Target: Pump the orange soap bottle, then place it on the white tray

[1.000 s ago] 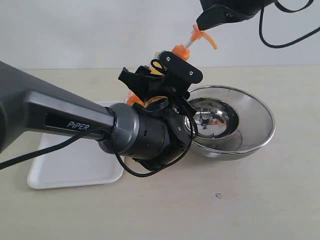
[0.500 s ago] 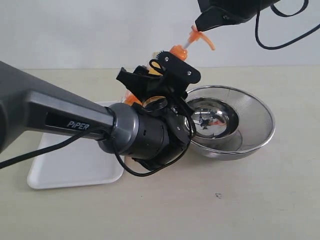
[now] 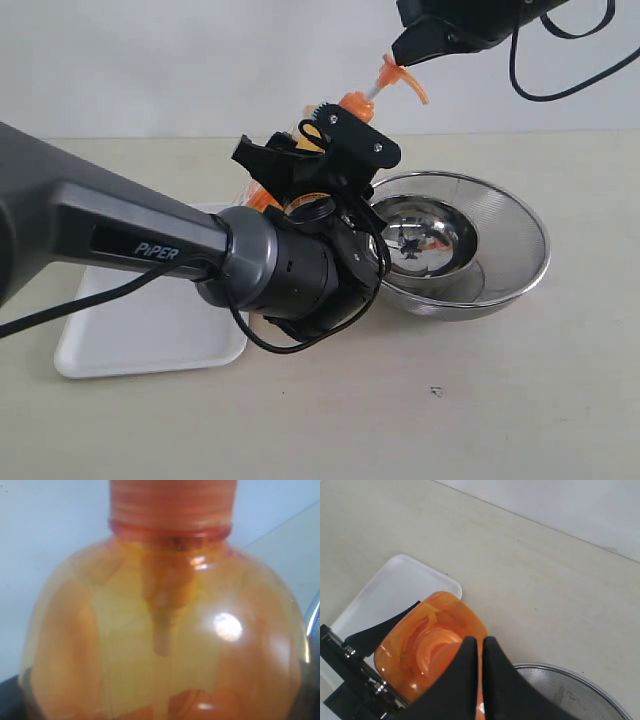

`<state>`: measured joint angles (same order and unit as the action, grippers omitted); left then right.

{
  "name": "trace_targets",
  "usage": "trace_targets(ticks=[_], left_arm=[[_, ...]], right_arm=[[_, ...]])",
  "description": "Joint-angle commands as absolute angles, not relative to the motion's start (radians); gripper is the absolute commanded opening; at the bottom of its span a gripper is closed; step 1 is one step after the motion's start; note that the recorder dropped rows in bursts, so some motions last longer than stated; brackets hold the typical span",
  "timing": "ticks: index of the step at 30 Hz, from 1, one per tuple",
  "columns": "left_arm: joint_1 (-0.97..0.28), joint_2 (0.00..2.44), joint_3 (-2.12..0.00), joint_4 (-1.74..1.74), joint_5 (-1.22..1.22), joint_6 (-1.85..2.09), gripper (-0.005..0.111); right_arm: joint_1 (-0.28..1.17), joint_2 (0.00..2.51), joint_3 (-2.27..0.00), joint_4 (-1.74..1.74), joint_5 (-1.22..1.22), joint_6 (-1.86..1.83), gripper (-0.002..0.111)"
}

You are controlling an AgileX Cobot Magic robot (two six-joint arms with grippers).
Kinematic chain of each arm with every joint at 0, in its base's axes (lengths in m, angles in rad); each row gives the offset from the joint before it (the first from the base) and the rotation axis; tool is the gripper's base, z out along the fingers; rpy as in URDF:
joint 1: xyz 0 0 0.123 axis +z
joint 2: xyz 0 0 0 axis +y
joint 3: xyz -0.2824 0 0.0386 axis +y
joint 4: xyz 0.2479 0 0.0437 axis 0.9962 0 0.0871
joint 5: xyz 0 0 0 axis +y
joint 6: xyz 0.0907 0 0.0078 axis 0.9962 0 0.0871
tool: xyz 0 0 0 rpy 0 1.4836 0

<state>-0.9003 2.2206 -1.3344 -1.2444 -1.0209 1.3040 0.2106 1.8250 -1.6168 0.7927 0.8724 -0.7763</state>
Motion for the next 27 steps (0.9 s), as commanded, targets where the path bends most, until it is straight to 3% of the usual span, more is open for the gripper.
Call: trace_targets(ticks=[1,27], left_arm=[[-0.907,2.207,-1.344,-1.211,-1.019,1.271,0.005],[-0.907,2.207,-1.344,-1.211,-1.019,1.271,0.005]], right_arm=[[0.257,1.847,-1.606,0.742,0.952,-0.782,0.000],[0.290,1.847,-1.606,0.719,0.952,-0.782,0.000]])
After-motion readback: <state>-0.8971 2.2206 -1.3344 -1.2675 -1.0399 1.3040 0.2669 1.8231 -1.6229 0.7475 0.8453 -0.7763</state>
